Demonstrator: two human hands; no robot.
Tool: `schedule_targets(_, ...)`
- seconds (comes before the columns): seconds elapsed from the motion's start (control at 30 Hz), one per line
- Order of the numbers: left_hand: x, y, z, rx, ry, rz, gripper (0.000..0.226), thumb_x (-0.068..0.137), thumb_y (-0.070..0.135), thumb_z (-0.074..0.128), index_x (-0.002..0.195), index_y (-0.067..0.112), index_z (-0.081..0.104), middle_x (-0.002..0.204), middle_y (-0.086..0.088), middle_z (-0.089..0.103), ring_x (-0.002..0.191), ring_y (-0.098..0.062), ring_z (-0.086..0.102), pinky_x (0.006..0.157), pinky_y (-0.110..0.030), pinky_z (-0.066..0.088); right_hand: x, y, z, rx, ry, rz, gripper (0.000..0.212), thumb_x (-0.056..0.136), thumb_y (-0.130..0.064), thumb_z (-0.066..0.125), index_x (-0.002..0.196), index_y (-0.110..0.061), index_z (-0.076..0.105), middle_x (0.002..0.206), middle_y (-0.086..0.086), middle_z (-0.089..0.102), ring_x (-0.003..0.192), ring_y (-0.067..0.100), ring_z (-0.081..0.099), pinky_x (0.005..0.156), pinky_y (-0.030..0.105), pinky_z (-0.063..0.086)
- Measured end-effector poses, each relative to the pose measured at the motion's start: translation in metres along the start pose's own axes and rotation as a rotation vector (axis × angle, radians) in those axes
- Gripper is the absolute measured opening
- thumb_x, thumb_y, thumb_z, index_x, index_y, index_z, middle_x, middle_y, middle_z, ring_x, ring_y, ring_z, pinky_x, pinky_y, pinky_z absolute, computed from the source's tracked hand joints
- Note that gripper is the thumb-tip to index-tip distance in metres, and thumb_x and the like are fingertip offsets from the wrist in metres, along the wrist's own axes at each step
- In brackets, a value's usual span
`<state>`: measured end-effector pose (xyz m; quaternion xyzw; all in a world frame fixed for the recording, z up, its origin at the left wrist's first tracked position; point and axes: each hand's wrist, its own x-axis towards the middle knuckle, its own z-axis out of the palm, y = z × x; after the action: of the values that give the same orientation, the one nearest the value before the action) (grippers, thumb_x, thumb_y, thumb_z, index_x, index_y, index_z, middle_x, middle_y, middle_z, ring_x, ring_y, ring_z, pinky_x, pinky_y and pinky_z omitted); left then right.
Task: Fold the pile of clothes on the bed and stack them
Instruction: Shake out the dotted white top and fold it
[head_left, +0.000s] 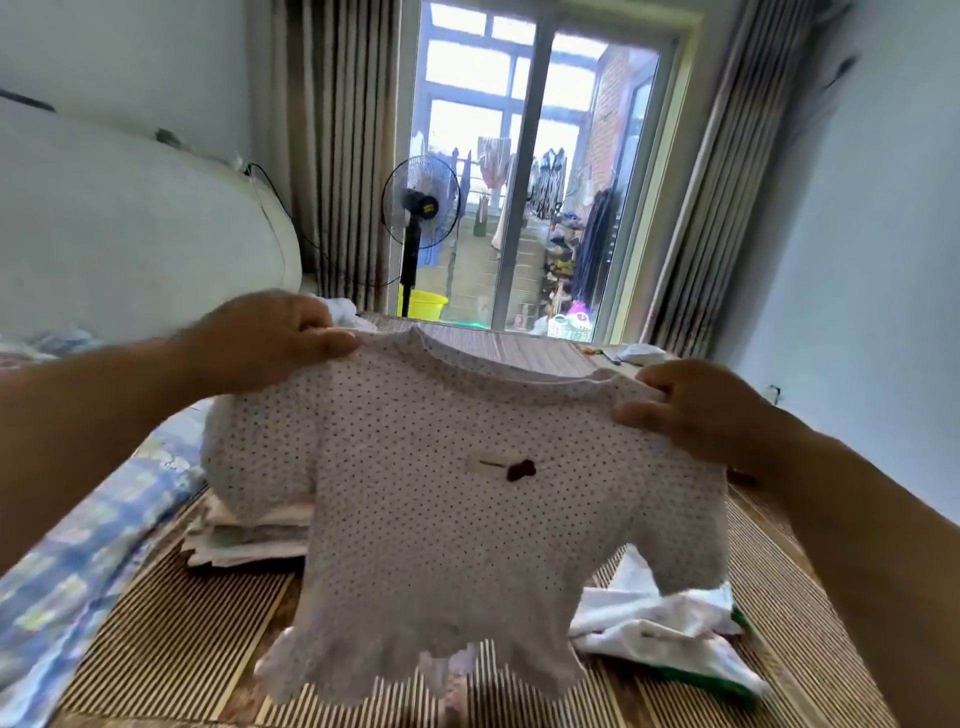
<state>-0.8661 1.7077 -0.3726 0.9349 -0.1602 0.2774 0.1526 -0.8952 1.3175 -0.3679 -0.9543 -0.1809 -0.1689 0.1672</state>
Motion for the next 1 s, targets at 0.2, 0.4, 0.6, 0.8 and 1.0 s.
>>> schedule_targets(0.2,-0.021,0.009,-0.032,-0.158,-0.059,-0.058,0.042,0.073,0.066,0.045,0.074,0.027,0.061,0.072,0.005,0.061,0.066,-0.008,0.056,0.057,-0.026,0.034,-0.014,-0.015,-0.015,0.1,0.072,0.004,0.019,0.074,-0.034,0.077,0.072,-0.019,0.065,0.068,-0.006,0.063,0.062,0.006,0.06,0.055,0.022,0.039)
schedule_targets(0.4,-0.039,0.01,-0.03,-0.528,-0.322,-0.076,0.039,0.071,0.063,0.05,0.078,0.026,0.061,0.073,0.004,0.062,0.063,-0.005,0.058,0.064,-0.03,0.045,-0.033,-0.02,-0.027,0.345,-0.002,-0.04,0.034,0.075,-0.047,0.061,0.074,-0.013,0.061,0.063,-0.002,0.06,0.052,0.004,0.056,0.048,0.01,0.042)
schedule_targets(0.6,-0.034,-0.01,0.027,-0.668,-0.564,-0.24,0.022,0.072,0.051,0.06,0.068,0.031,0.067,0.065,0.008,0.062,0.059,-0.002,0.057,0.051,-0.017,0.044,-0.006,0.006,0.012,0.217,-0.2,0.066,0.028,0.074,-0.051,0.063,0.077,-0.024,0.069,0.071,-0.005,0.068,0.064,0.004,0.064,0.061,0.018,0.048)
schedule_targets(0.8,-0.02,-0.035,0.152,-0.287,-0.449,-0.386,0.024,0.092,0.051,0.053,0.082,0.03,0.058,0.084,0.003,0.061,0.077,-0.011,0.058,0.056,-0.024,0.038,0.055,0.066,0.128,-0.027,-0.278,0.176,0.024,0.083,-0.047,0.067,0.072,-0.027,0.061,0.071,-0.006,0.061,0.069,0.013,0.059,0.054,0.024,0.039)
schedule_targets(1.0,-0.029,-0.03,0.272,-0.064,-0.382,-0.318,0.023,0.092,0.049,0.053,0.085,0.028,0.055,0.075,0.009,0.06,0.063,-0.009,0.056,0.051,-0.027,0.041,0.081,0.12,0.265,-0.231,-0.383,0.295,0.029,0.091,-0.049,0.056,0.081,-0.022,0.059,0.081,-0.004,0.06,0.072,0.014,0.056,0.062,0.027,0.041)
